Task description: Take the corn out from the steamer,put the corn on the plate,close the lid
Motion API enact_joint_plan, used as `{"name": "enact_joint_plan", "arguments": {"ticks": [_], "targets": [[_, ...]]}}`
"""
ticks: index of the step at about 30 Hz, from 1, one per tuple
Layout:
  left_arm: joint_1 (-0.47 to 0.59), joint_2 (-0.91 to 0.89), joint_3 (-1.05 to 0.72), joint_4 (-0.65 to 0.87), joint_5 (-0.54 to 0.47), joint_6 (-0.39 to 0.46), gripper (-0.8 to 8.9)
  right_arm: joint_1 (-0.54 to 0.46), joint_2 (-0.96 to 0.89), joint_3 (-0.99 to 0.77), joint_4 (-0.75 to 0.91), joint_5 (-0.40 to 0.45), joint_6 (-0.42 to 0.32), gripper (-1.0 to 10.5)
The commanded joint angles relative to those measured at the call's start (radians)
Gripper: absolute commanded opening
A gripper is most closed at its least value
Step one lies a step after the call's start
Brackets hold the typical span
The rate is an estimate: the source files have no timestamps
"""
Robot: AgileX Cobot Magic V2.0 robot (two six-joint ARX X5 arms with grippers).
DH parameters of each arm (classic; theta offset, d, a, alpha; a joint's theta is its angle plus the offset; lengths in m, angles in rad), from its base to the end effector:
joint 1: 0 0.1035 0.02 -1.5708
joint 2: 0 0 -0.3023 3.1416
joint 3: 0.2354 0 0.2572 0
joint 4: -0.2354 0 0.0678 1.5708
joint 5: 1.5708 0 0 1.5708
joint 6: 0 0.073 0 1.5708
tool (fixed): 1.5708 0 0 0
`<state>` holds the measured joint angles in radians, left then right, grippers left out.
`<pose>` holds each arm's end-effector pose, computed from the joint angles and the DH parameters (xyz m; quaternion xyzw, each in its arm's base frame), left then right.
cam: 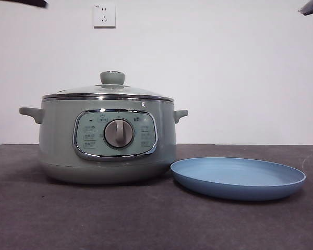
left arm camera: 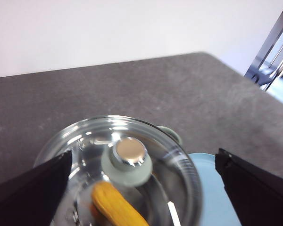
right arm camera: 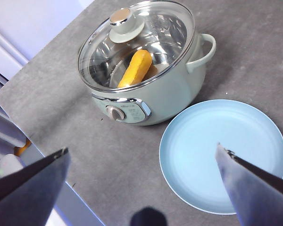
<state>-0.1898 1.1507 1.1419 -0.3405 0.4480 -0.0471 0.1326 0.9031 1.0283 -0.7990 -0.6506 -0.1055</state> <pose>0.2620 -0.0825 0.3916 -0.0444 0.1795 -0.3046 0.9343 0.1645 0.0665 0.3531 0.0386 0.3001 0.3766 0.8756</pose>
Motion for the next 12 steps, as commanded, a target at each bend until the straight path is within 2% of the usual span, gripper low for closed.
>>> {"name": "enact_joint_plan", "arguments": {"ticks": [1, 12], "targets": [[-0.030, 0.086, 0.013, 0.039, -0.026, 0.051, 5.93, 0.002, 0.010, 0.002, 0.005, 0.002, -0.008, 6.3], [-0.135, 0.309, 0.019, 0.213, -0.157, 0.060, 5.93, 0.002, 0.014, 0.002, 0.004, 0.002, -0.008, 6.3]]}}
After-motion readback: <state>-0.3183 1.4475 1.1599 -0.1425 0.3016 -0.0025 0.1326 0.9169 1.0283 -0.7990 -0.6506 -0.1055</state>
